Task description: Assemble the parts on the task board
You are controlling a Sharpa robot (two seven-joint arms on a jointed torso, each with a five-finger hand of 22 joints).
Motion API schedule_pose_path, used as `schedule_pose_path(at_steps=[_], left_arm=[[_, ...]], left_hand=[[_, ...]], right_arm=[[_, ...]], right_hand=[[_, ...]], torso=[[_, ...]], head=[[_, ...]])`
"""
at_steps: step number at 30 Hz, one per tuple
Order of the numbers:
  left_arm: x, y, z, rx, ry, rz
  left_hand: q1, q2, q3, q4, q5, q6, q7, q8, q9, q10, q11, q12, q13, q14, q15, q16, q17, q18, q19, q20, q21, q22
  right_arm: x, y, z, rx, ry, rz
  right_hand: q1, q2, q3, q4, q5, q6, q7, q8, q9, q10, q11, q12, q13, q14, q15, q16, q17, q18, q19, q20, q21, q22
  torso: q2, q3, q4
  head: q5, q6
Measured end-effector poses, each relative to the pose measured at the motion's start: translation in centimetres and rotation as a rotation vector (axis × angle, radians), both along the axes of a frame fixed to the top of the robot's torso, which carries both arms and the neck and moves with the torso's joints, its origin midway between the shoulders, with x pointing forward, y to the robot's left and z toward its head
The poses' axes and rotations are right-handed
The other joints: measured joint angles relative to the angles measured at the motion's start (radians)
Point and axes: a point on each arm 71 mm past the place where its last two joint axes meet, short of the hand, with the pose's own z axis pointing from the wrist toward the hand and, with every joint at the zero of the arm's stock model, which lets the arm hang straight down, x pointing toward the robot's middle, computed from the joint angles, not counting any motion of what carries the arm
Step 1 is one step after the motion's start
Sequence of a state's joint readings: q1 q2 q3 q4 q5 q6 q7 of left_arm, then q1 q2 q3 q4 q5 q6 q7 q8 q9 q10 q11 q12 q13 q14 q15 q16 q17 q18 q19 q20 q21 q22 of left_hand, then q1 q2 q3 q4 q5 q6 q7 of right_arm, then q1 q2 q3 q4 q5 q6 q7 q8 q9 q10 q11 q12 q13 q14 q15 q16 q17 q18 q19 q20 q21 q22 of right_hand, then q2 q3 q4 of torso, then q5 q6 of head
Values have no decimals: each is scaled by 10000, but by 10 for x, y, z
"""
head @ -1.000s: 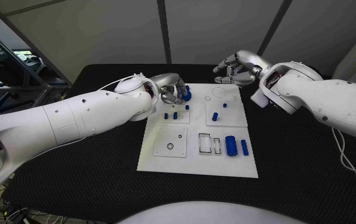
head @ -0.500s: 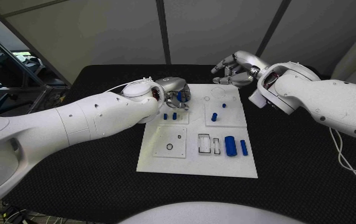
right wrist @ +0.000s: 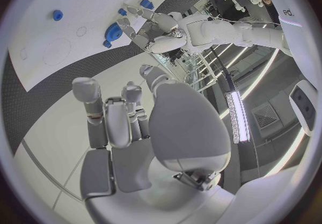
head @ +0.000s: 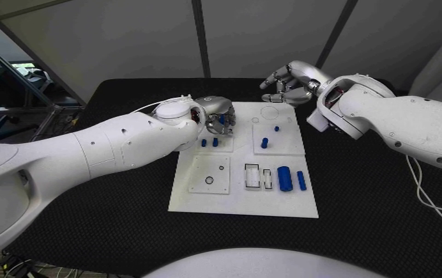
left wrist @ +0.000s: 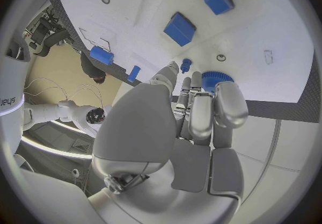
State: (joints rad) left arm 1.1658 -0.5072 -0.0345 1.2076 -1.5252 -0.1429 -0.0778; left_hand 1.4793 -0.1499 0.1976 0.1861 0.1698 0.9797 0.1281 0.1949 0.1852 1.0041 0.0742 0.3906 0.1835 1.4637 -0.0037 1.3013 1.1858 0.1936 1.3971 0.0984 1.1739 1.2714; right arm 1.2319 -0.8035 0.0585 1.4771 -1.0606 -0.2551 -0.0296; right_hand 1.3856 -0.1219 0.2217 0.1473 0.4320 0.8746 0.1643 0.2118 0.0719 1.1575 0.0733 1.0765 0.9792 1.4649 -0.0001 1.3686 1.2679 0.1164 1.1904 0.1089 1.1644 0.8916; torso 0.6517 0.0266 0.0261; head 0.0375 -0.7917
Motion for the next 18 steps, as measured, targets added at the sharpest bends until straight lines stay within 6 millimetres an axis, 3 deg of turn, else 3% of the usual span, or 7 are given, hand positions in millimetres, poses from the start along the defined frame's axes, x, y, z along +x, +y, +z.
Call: schedule_pose_path(at_steps=[18], left_arm=[[2, -2, -4, 285, 179, -5]], left_hand=[[316, 132, 625, -124, 0, 307, -17, -129, -100, 424, -73, -295, -222, 0, 0, 40, -144, 0, 71, -71, 136, 171]], right_arm=[[0, 1, 0, 7, 4, 34]], right_hand=[[0, 0, 0, 0, 0, 0, 0, 0, 1, 0, 0, 0, 1, 0, 0, 0, 0, 0, 0, 0, 1, 1]], torso=[[-8, -8, 8]], head=[[-17, -4]])
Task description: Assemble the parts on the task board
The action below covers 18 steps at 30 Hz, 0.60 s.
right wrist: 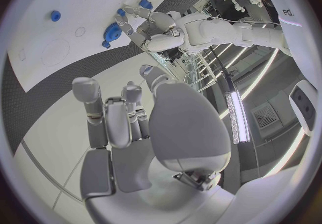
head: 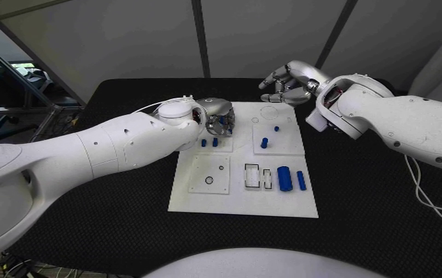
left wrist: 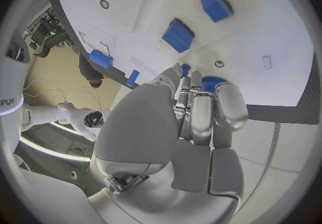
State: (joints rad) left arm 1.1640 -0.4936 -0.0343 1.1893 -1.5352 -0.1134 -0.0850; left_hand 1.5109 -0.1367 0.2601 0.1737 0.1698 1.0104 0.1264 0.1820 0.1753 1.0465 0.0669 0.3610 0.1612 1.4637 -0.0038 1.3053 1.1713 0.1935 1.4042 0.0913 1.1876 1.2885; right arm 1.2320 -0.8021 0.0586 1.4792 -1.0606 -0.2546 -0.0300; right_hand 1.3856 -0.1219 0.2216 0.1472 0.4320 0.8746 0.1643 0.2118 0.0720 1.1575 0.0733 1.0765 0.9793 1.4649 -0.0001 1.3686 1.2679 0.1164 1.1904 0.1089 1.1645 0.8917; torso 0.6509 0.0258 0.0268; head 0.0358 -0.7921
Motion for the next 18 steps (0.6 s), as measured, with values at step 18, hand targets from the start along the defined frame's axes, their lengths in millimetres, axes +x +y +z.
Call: schedule_pose_path(at_steps=[18], left_arm=[[2, -4, -3, 35, 31, 19]], left_hand=[[-94, -94, 477, 16, 0, 117, 21, -190, -95, 249, 26, -419, -243, 26, -27, 115, -78, 0, -1, 0, 39, 121]], right_arm=[[0, 2, 0, 11, 3, 42]], right_hand=[[0, 0, 0, 0, 0, 0, 0, 42, 1, 0, 0, 0, 0, 0, 0, 0, 22, 0, 0, 0, 0, 1]], torso=[[0, 2, -2]], head=[[8, 35]])
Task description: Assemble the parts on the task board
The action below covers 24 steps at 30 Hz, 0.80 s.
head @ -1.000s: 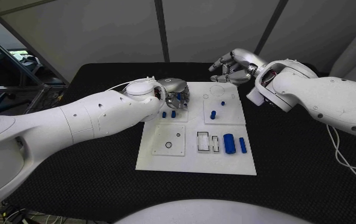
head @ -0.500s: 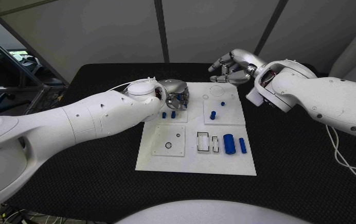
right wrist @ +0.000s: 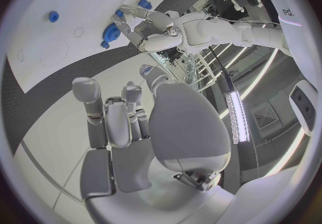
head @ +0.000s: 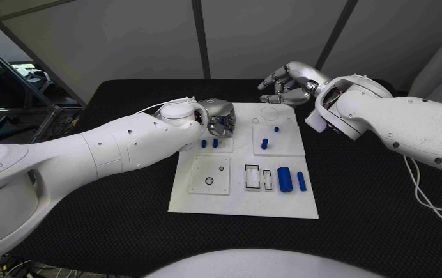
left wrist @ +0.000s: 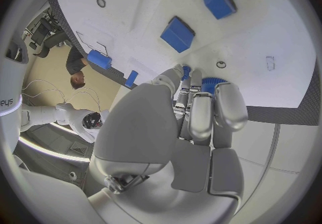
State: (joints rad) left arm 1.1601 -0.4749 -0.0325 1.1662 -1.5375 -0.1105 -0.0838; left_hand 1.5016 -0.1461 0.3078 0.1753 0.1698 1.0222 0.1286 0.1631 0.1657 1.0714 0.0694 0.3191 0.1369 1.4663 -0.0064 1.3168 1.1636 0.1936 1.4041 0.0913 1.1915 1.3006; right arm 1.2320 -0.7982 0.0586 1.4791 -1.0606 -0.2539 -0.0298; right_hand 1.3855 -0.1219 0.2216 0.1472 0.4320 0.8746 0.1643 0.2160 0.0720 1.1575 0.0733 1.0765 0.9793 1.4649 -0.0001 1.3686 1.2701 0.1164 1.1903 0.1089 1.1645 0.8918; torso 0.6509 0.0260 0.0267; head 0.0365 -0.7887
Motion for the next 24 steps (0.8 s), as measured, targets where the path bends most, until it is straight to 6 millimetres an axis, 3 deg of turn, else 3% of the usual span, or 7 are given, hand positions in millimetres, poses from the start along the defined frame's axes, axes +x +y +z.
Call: schedule_pose_path(at_steps=[14, 24], left_arm=[[-3, 8, 0, -204, -113, 65], [-4, 14, 22, -1088, -483, 181]], left_hand=[[0, 0, 792, -320, 0, 405, -67, -85, -41, 506, -55, -525, -225, -1, 1, 140, 9, 0, 4, -4, 132, 75], [-41, -41, 1146, -568, -1, 538, -36, -219, -73, 782, -69, -797, -312, -2, 2, 193, -1, -4, 91, -17, 328, 73]], right_arm=[[0, -1, 0, -7, -1, -20], [1, -1, 0, -9, -3, -32]], right_hand=[[0, 0, 0, 0, 0, 0, 0, 0, 0, 0, 0, 0, 8, 0, 0, 0, -2, 0, 0, 0, 0, 1], [0, 0, 30, 30, 0, 0, 0, 0, 0, 0, 0, 0, 8, 0, 0, 0, -3, 0, 0, 0, 0, 1]], torso=[[-13, 0, 14], [-15, -5, 18]], head=[[-26, 32], [19, 83]])
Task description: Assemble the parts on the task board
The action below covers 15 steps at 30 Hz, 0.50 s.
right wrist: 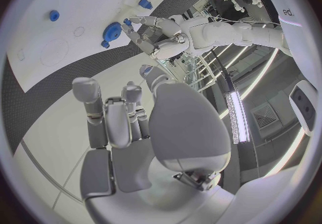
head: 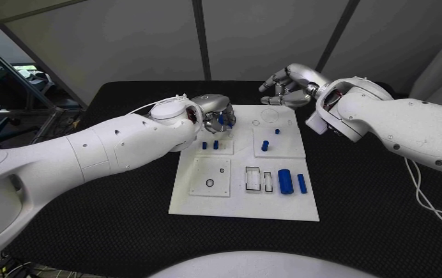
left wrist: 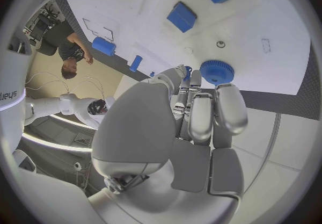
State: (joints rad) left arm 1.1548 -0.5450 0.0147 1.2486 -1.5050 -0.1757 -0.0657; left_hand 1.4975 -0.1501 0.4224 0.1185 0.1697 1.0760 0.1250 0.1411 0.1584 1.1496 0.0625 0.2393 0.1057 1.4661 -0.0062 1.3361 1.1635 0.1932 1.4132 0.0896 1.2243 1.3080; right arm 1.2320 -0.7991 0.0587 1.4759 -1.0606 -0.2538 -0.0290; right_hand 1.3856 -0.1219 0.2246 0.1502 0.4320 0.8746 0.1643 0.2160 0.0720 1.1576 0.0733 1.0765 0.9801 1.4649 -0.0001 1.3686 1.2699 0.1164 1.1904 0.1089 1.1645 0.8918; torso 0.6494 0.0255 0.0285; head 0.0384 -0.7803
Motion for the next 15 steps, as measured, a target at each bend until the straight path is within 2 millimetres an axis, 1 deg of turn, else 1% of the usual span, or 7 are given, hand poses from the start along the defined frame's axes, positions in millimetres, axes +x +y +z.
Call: schedule_pose_path(at_steps=[3, 6, 11, 15], left_arm=[[-1, 5, 7, -220, -72, 70], [-2, 12, 10, -314, -89, 155], [-2, 31, 12, -309, -25, 438], [-2, 44, 11, -207, 83, 668]], left_hand=[[-44, -44, 72, -15, 0, 34, 34, -2, 0, 36, 36, -82, -15, 0, 0, 0, -15, -1, 36, -36, 0, -1], [-44, -44, 72, -15, 0, 34, 34, -3, 0, 71, 1, -82, -15, -1, 0, 0, -16, -1, 36, -36, 0, -1], [-144, -144, 99, -41, -40, 35, 35, -47, -15, 95, 21, -172, -32, -1, 1, 0, -32, -1, 35, -36, 59, -1], [-153, -152, 99, -41, -40, 35, 35, -47, -15, 110, 36, -197, -43, -6, 5, 0, -46, -2, 35, -36, 59, -1]], right_arm=[[0, 0, 0, -2, -1, -6], [0, -1, 0, -4, -1, -15], [0, -2, 0, -15, -1, -45], [1, -3, 0, -19, 0, -57]], right_hand=[[0, 0, 0, 0, 0, 0, 0, 0, 0, 0, 0, 0, 0, 0, 0, 0, 0, 0, 0, 0, 0, 0], [0, 0, 0, 0, 0, 0, 0, 0, 0, 0, 0, 0, 0, 0, 0, 0, 0, -1, 0, 0, 0, 0], [0, 0, 0, 0, 0, 0, 0, 0, 0, 0, 0, 0, -1, 0, 0, 0, -1, -1, 0, 0, 0, 1], [0, 0, 0, 0, 37, 0, 0, 0, 0, 0, 0, 0, -1, 0, 0, 0, -1, 0, 0, 0, 0, 0]], torso=[[0, 0, 0], [1, 0, 0], [5, 2, 4], [8, 2, 9]], head=[[7, 6], [8, 7], [9, 7], [8, -12]])
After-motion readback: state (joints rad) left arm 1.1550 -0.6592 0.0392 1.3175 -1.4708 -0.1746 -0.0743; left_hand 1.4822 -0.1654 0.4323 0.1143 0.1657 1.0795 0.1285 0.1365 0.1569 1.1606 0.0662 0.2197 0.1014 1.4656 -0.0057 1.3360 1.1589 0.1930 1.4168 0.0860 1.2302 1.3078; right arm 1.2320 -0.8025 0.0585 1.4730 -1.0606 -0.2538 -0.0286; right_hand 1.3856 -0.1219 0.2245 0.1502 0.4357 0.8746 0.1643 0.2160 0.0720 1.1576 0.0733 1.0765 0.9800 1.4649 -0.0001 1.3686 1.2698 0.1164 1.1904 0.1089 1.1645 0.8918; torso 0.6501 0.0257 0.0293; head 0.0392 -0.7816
